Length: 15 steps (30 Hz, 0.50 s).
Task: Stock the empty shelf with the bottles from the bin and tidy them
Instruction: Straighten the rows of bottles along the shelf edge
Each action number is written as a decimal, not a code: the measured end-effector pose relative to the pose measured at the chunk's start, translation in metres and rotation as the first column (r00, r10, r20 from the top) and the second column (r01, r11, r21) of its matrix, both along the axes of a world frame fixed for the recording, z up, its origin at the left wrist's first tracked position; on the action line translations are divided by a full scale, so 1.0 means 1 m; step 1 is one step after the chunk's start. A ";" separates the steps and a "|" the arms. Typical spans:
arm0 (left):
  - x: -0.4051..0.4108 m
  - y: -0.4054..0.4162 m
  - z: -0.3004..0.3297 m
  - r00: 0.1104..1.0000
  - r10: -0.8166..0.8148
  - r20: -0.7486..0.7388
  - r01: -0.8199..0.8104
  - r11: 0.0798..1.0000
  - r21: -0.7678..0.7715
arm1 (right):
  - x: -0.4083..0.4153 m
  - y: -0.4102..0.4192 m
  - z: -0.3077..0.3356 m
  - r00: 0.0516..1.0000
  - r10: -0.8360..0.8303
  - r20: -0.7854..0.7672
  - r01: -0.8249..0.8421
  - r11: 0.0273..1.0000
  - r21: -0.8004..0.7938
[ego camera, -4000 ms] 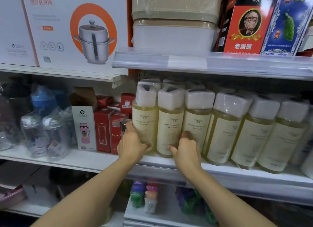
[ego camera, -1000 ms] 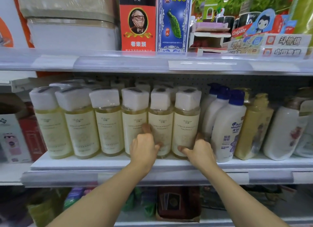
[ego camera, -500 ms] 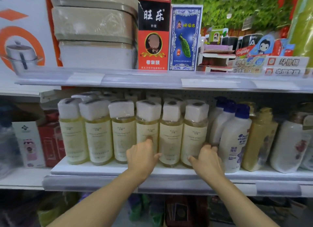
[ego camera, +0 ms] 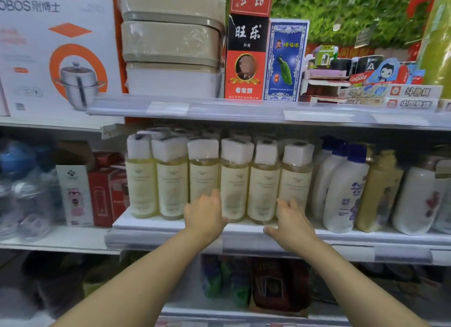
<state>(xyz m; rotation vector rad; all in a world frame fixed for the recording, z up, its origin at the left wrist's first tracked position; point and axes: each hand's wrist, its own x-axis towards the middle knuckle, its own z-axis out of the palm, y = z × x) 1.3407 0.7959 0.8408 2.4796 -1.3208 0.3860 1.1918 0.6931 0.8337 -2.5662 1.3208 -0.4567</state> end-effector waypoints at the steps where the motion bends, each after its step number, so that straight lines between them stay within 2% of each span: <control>1: 0.000 0.002 -0.001 1.000 -0.003 0.003 0.003 1.000 -0.002 | -0.001 0.002 -0.001 1.000 0.001 -0.016 -0.001 1.000 -0.003; 8: -0.011 -0.005 -0.004 0.999 -0.030 0.032 0.029 0.999 0.019 | -0.027 0.003 -0.004 0.998 -0.033 -0.061 0.031 0.999 -0.042; 15: -0.055 -0.046 0.001 0.993 -0.116 0.019 0.117 0.993 -0.017 | -0.072 -0.027 0.006 0.998 -0.063 -0.021 0.062 0.996 -0.065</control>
